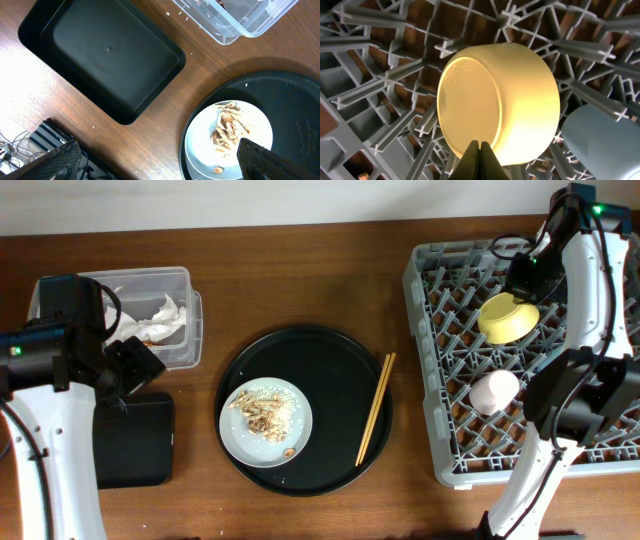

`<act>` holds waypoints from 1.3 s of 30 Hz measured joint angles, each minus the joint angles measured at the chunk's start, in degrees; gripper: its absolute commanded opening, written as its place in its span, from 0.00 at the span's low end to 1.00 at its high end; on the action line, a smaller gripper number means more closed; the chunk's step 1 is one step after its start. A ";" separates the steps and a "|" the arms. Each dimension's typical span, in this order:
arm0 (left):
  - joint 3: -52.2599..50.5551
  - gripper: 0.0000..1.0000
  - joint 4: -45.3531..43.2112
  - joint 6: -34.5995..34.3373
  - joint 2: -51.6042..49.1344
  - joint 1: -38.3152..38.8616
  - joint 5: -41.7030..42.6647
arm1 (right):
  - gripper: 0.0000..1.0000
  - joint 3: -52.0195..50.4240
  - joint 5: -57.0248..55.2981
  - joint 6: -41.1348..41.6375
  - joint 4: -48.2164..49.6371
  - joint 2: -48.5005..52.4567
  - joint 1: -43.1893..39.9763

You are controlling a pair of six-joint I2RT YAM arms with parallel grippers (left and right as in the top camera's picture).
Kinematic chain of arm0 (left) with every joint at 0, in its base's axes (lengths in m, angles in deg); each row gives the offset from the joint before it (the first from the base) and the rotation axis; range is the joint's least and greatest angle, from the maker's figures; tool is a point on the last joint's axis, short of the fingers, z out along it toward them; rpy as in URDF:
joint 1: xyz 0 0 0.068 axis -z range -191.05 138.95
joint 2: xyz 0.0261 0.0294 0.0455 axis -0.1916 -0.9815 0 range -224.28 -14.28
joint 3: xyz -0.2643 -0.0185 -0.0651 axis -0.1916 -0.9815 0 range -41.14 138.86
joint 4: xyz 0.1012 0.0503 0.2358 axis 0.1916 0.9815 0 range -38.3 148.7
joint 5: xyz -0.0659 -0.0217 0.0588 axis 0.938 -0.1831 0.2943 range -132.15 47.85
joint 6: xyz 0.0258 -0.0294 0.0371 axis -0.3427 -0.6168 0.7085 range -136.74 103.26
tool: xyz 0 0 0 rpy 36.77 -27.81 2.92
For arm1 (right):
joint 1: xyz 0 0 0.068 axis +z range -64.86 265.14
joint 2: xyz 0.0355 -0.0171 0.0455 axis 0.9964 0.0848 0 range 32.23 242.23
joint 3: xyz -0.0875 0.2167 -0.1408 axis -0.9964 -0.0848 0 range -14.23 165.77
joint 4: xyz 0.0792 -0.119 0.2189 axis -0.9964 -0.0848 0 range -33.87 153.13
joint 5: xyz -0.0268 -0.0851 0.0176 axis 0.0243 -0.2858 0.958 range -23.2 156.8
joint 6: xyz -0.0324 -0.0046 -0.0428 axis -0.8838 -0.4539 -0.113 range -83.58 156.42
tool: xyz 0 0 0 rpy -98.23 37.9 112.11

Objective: Sort waste into correct bins and load items into the dishwasher rack
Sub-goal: 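Lower the yellow bowl upside down in the rack and release it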

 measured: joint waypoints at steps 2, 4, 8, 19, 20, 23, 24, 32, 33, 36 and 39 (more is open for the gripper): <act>0.00 0.99 0.00 0.00 0.00 0.00 0.00 | 0.04 0.00 -0.70 0.70 -0.33 0.00 0.00; 0.00 0.99 0.00 0.00 0.00 0.00 0.00 | 0.04 0.00 -0.96 0.81 -0.37 0.00 0.00; 0.00 0.99 0.00 0.00 0.00 0.00 0.00 | 0.04 0.00 -0.96 0.96 0.68 0.00 0.00; 0.00 0.99 0.00 0.00 0.00 0.00 0.00 | 0.04 -0.04 -0.96 0.98 1.07 0.04 0.00; 0.00 0.99 0.00 0.00 0.00 0.00 0.00 | 0.04 -0.04 -0.96 0.96 0.92 0.31 0.00; 0.00 0.99 0.00 0.00 0.00 0.00 0.00 | 0.04 -0.37 -0.96 0.94 0.92 1.01 0.00; 0.00 0.99 0.00 0.00 0.00 0.00 0.00 | 0.04 -0.42 -0.96 0.94 0.92 1.18 0.00; 0.00 0.99 0.00 0.00 0.00 0.00 0.00 | 0.04 -2.19 -5.64 3.08 -0.52 1.33 0.63; 0.00 0.99 0.00 0.00 0.00 0.00 0.00 | 0.04 -2.16 -6.01 3.43 -1.68 1.33 0.98; 0.00 0.99 0.00 0.00 0.00 0.00 0.00 | 0.04 -1.31 -9.68 5.20 -3.19 1.33 1.11; 0.00 0.99 0.00 0.00 0.00 0.00 0.00 | 0.04 -1.31 -15.56 6.27 -3.72 1.33 0.35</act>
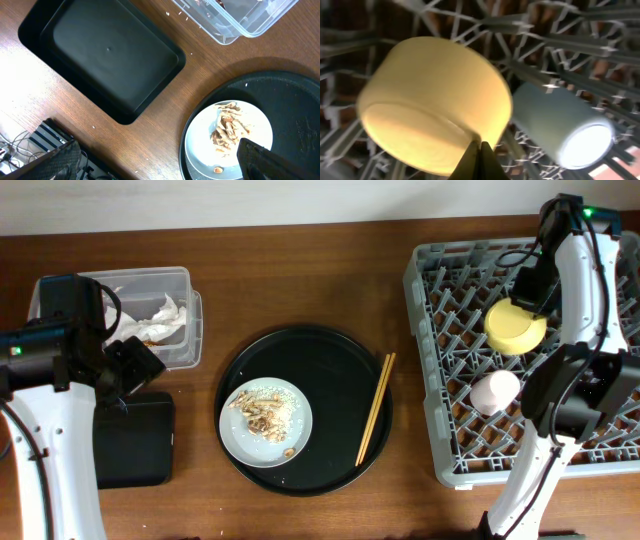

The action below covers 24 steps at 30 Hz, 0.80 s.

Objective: Sort waste into correct bins and load items into the dishwasher rack
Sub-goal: 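Lower the yellow bowl upside down in the rack and release it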

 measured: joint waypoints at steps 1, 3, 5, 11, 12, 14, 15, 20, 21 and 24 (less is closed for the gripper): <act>0.00 0.99 0.00 0.00 0.00 0.00 0.00 | 0.04 0.00 -0.85 0.13 -0.11 0.00 -0.15; 0.00 0.99 0.00 0.00 0.00 0.00 0.00 | 0.04 0.00 -1.95 0.28 -0.09 0.02 -0.15; 0.00 0.99 0.00 0.00 0.00 0.00 0.00 | 0.04 0.00 -2.34 0.28 -0.11 0.02 -0.15; 0.00 0.99 0.00 0.00 0.00 0.00 0.00 | 0.04 0.00 -2.34 0.26 1.62 0.02 -0.15; 0.00 0.99 0.00 0.00 0.00 0.00 0.00 | 0.04 0.00 -2.34 0.24 2.58 0.02 -0.15; 0.00 0.99 0.00 0.00 0.00 0.00 0.00 | 0.04 -0.33 -2.34 0.22 5.09 0.02 -0.15; 0.00 0.99 -0.02 0.00 0.00 0.00 0.00 | 0.04 -1.79 -2.34 0.24 7.08 0.02 -0.15; 0.00 0.99 0.00 0.00 0.00 0.00 0.00 | 0.04 -8.61 -4.63 0.26 11.45 0.07 -2.71; 0.00 0.99 0.00 0.00 0.00 0.00 0.00 | 0.04 -9.01 -4.28 0.44 11.30 0.07 -3.15; 0.00 0.99 0.00 0.00 0.00 0.00 0.00 | 0.04 -8.26 -2.58 1.55 9.01 0.07 -4.20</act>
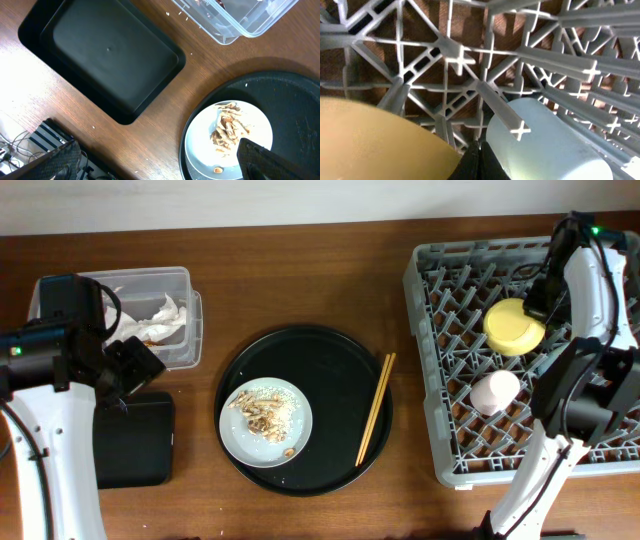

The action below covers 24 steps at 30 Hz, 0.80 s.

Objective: Sort waste into correct bins and load items into the dishwasher rack
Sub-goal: 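Lower the yellow bowl upside down in the rack and release it, then move the right gripper left to the chopsticks on the tray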

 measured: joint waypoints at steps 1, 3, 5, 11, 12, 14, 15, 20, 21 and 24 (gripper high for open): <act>0.00 0.99 0.00 0.00 0.00 0.00 0.00 | 0.04 1.03 0.46 0.22 -1.03 0.00 -0.09; 0.00 0.99 -0.02 0.00 0.00 0.00 0.00 | 0.04 4.44 1.97 0.37 -3.10 -0.09 -0.13; 0.00 0.99 0.00 0.00 0.00 0.00 0.00 | 0.13 8.76 5.20 0.39 -5.51 -1.90 0.00; 0.00 0.99 0.00 0.00 0.00 0.00 0.00 | 0.69 12.66 30.82 -16.24 -10.88 -9.99 8.90; 0.00 0.99 0.00 0.00 0.00 0.00 0.00 | 0.68 12.07 31.63 -17.66 -11.13 -9.99 11.91; 0.00 0.99 0.00 0.00 0.00 0.00 0.00 | 0.63 9.22 31.15 -19.61 -10.78 -9.86 18.71; 0.00 0.99 -0.02 0.00 0.00 0.00 0.00 | 0.63 7.72 30.47 -19.61 -10.27 -9.64 21.03; 0.00 0.99 0.00 0.00 0.00 0.00 0.00 | 0.61 -2.23 19.67 -14.53 -3.96 -9.40 26.88; 0.00 0.99 -0.04 0.00 0.00 0.00 0.00 | 0.59 -3.48 18.14 -13.99 -2.27 -9.40 27.06; 0.00 0.99 0.00 0.00 0.00 0.00 0.00 | 0.53 -8.22 16.28 -13.05 2.69 -9.42 26.93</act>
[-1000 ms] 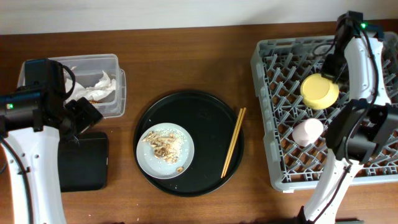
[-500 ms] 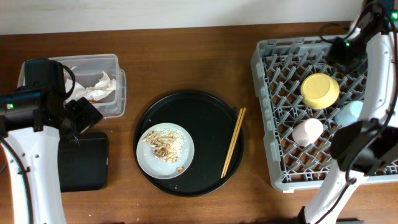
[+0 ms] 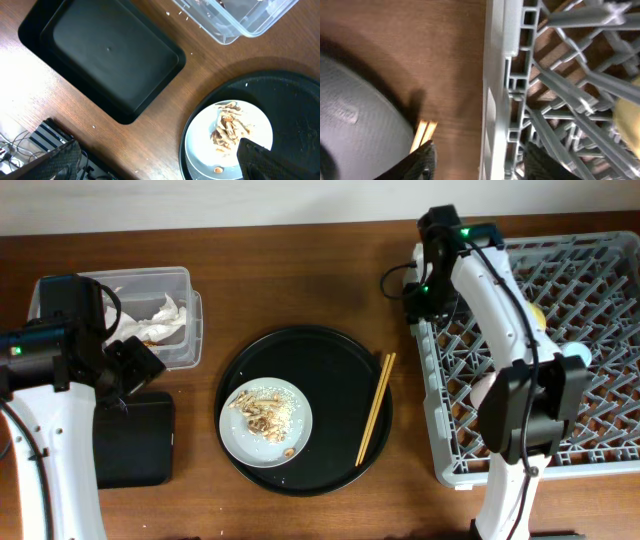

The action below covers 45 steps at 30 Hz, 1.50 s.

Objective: Sort waste into correct bins and load items into the dishwasher rack
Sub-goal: 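Move the right gripper left to the chopsticks on the tray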

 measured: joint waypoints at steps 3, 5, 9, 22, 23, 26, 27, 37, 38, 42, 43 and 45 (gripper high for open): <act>0.00 0.99 0.00 0.00 0.00 0.00 0.00 | 0.46 -5.99 -0.39 0.17 4.35 0.09 0.02; 0.00 0.99 -0.02 0.00 0.00 0.00 0.00 | 0.33 -7.87 -0.39 0.15 5.66 0.09 0.02; 0.00 0.99 -0.02 0.00 0.00 0.00 0.00 | 0.18 -8.11 -0.44 0.24 7.39 0.09 -0.72; 0.00 0.99 0.00 0.00 0.00 0.00 0.00 | 0.31 -8.39 2.38 1.49 11.63 0.09 5.27; 0.00 0.99 0.00 0.00 0.00 0.00 0.00 | 0.37 -8.39 2.78 1.44 11.56 0.09 5.29; 0.00 0.99 0.00 0.00 0.00 0.00 0.00 | 0.45 -8.02 4.04 1.62 9.66 0.09 5.31; 0.00 0.99 -0.04 0.00 0.00 0.00 0.00 | 0.48 -7.32 4.22 1.51 7.69 0.09 5.31; 0.00 0.99 -0.15 0.00 0.00 0.00 0.00 | 0.56 19.19 5.29 5.92 -21.38 -1.84 4.68; 0.00 0.99 -0.17 0.00 0.00 0.00 0.00 | 0.56 19.19 5.31 6.49 -21.38 -3.21 4.85; 0.00 0.99 -0.17 0.00 0.00 0.00 0.00 | 0.78 18.03 5.64 7.87 -21.38 -8.85 11.69; 0.00 0.99 -0.15 0.00 0.00 0.00 0.00 | 0.99 18.01 4.70 9.11 -21.35 -9.46 14.16; 0.00 0.99 -0.15 0.00 0.00 0.00 0.00 | 0.99 15.80 -1.92 17.46 -21.00 -10.03 19.54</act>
